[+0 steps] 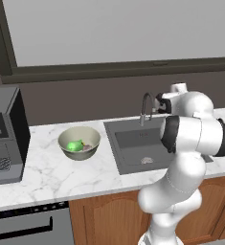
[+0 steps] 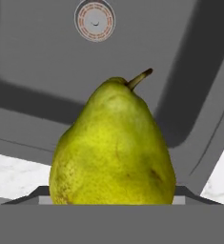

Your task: There is a mixed pile of frozen fruits and vegetables on the counter. Locate all the frozen vegetables and place the items in a bowl on the counter. Take all the frozen fruits and defrost them in a running sink.

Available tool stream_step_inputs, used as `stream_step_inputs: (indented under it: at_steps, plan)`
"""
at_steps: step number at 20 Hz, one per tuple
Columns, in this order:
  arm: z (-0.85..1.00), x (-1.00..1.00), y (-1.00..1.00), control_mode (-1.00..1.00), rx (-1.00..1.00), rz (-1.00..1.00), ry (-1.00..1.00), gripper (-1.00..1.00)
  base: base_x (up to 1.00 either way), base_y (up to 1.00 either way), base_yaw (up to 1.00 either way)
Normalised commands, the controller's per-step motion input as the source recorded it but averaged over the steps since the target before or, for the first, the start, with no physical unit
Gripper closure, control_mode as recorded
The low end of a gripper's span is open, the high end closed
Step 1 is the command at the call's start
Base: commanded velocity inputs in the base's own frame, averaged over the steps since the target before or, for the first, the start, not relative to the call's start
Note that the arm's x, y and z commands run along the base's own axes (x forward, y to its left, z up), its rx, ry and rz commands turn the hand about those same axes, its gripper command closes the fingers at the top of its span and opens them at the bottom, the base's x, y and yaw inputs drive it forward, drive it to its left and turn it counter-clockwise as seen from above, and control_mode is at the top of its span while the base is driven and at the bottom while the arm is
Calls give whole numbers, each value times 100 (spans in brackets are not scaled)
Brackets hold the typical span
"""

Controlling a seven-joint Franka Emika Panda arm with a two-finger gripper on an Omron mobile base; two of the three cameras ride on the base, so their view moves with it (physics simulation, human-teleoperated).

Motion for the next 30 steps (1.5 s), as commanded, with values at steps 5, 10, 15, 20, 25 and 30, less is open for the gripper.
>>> stream_step_inputs:
  at_steps: [5,10,15,20,25,30]
  plan:
    - [-51,41,51,-100,1,-9,5,100,0,0,0]
    - [-50,35,12,-100,0,0,3,100,0,0,0]
    - [-60,23,2,-100,3,0,-11,100,0,0,0]
    - [-41,19,0,-100,15,0,-24,100,0,0,0]
    - [-22,9,0,-100,3,0,-17,100,0,0,0]
    - [-32,25,1,-100,-1,1,-8,100,0,0,0]
